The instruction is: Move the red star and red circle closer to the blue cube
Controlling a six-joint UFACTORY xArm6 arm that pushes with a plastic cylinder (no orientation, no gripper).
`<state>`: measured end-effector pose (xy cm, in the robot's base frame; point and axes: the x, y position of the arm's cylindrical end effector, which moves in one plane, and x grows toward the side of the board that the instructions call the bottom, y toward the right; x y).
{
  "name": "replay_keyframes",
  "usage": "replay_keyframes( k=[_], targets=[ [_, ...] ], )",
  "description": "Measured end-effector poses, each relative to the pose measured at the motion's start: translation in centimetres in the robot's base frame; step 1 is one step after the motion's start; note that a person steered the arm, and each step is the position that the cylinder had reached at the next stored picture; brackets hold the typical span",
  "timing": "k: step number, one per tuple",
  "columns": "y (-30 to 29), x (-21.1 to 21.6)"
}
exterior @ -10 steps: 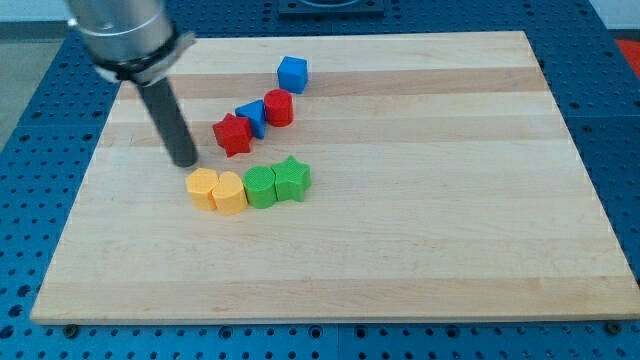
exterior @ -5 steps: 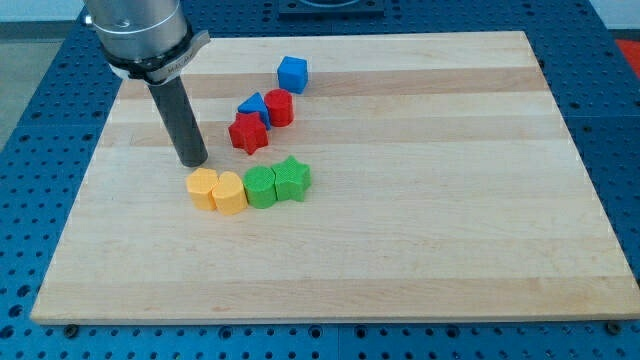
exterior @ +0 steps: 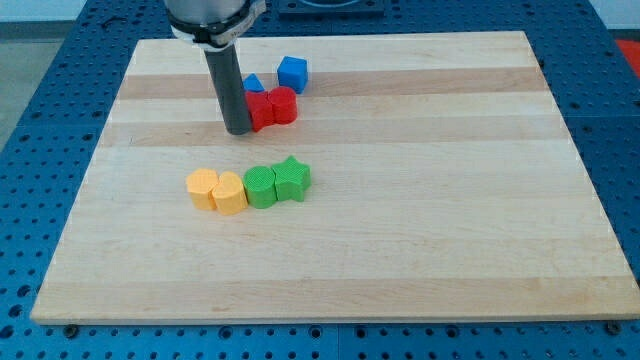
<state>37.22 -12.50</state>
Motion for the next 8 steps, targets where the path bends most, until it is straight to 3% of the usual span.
replay_keyframes(
  k=[2,4,6,8],
  targets=[
    [0.8,-0.1],
    [5.1,-0.1],
    [3.4,-0.2],
    [3.4,-3.5]
  ],
)
